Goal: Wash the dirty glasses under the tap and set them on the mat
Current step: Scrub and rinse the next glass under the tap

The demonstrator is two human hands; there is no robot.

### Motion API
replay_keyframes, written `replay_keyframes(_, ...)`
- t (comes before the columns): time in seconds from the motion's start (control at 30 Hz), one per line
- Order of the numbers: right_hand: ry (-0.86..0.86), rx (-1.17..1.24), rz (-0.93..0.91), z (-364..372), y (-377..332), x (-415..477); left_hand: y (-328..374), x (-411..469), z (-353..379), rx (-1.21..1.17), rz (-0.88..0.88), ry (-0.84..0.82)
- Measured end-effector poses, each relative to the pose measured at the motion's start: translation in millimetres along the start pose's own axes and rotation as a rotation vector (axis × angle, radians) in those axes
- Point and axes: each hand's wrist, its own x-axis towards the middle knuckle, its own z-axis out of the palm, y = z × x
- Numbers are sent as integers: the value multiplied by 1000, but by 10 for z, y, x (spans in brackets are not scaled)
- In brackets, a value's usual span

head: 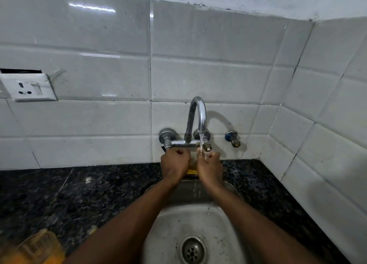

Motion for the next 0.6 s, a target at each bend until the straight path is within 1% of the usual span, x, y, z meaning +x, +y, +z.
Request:
replay_keyframes(0.03, -24, -58, -48, -16, 27, 13, -21, 41, 0, 2, -17, -13)
replay_keyframes(0.07, -51, -143, -138, -43, 51, 49, -43, 76, 1, -28, -61, -29)
replay_keyframes(0.1, -111, -239, -265, -92, 45, 70, -49, 88, -13, -62, -121, -44)
replay_keyframes(0.13, -214, -311, -386, -153, 13, 103, -66, 98, -20, -90, -168, -59)
replay_keyframes(0.17, -361, -364, -466, -235, -48, 146, -78, 107, -31, -98, -181, -85)
replay_keyframes(0.2, -533, -405, -479, -325, -136, 171, -88, 118, -33, -90, -168, -104)
replay_keyframes(0.23, -698, -454, -444, -397, -225, 190, -88, 124, -30, -83, -152, -111)
replay_keyframes(0.27, -790, -560, -441, -449, -292, 215, -81, 118, -21, -76, -155, -102)
replay_keyframes(0.3, -794, -700, -495, -458, -325, 202, -75, 112, -9, -82, -168, -99)
replay_keyframes(0.33, -708, -864, -572, -416, -330, 196, -67, 102, 5, -97, -185, -101)
replay_keyframes(0.37, -584, -942, -646, -381, -354, 178, -59, 78, 15, -108, -170, -89)
replay_keyframes(0.4, -497, -964, -683, -346, -364, 194, -72, 57, 23, -108, -92, -58)
replay_keyframes(0.43, -494, -958, -671, -334, -368, 213, -92, 35, 14, -101, 54, -15)
replay_keyframes(0.47, -554, -916, -618, -349, -388, 245, -106, -3, -18, -101, 221, 13)
replay_keyframes(0.5, -632, -868, -518, -375, -412, 288, -120, -43, -48, -92, 368, 16)
replay_keyframes(0.53, -688, -827, -449, -397, -430, 308, -129, -31, -59, -61, 427, -8)
replay_keyframes(0.57, -686, -843, -438, -383, -443, 280, -99, 2, -74, -10, 402, -36)
replay_keyframes(0.6, -602, -912, -504, -328, -405, 247, -43, 41, -82, 65, 309, -57)
